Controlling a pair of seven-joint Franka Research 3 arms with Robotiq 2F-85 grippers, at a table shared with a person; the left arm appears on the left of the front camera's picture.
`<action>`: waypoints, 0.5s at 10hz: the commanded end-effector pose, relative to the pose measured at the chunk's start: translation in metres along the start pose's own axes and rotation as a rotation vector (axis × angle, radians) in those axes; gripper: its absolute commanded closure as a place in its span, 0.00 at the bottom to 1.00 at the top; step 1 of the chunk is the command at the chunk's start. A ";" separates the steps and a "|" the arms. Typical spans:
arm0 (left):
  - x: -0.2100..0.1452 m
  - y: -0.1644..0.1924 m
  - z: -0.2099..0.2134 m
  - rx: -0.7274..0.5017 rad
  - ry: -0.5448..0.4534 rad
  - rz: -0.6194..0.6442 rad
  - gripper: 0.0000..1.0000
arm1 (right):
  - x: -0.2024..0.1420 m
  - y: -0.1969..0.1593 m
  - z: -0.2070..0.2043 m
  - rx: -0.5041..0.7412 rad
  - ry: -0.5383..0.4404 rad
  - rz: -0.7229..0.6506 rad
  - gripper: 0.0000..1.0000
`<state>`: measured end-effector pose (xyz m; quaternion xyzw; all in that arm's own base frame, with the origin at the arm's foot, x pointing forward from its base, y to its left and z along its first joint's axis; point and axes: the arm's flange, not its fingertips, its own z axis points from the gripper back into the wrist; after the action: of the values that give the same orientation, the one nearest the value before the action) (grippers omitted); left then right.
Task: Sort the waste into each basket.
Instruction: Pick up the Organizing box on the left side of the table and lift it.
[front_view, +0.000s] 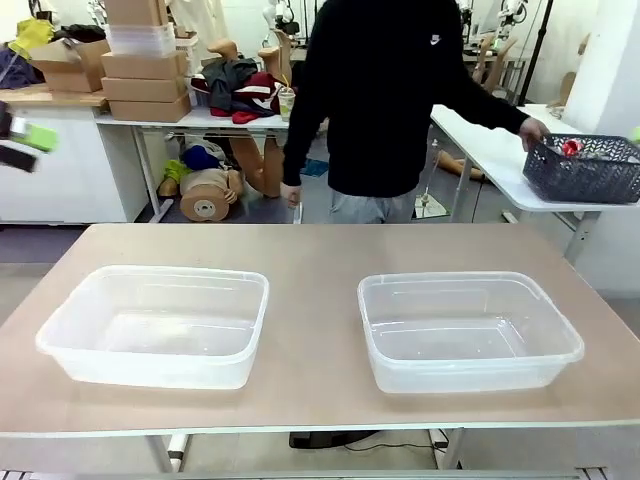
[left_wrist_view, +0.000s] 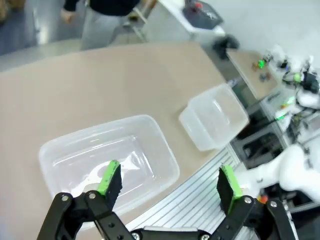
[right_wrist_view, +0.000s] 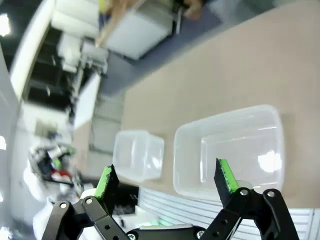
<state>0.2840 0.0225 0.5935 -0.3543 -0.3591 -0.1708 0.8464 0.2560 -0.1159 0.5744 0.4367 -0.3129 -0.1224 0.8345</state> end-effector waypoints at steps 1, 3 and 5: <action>-0.074 0.019 -0.028 0.077 -0.052 0.104 0.00 | -0.094 -0.062 -0.017 -0.017 -0.234 -0.248 0.00; 0.000 0.000 0.000 0.000 0.000 0.000 0.00 | 0.000 0.000 0.000 0.000 0.000 0.000 0.00; 0.000 0.000 0.000 0.000 0.000 0.000 0.00 | 0.000 0.000 0.000 0.000 0.000 0.000 0.00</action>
<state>0.2825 0.0187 0.5930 -0.3499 -0.3552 -0.1577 0.8524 0.2521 -0.1119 0.5728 0.4284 -0.3083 -0.1373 0.8382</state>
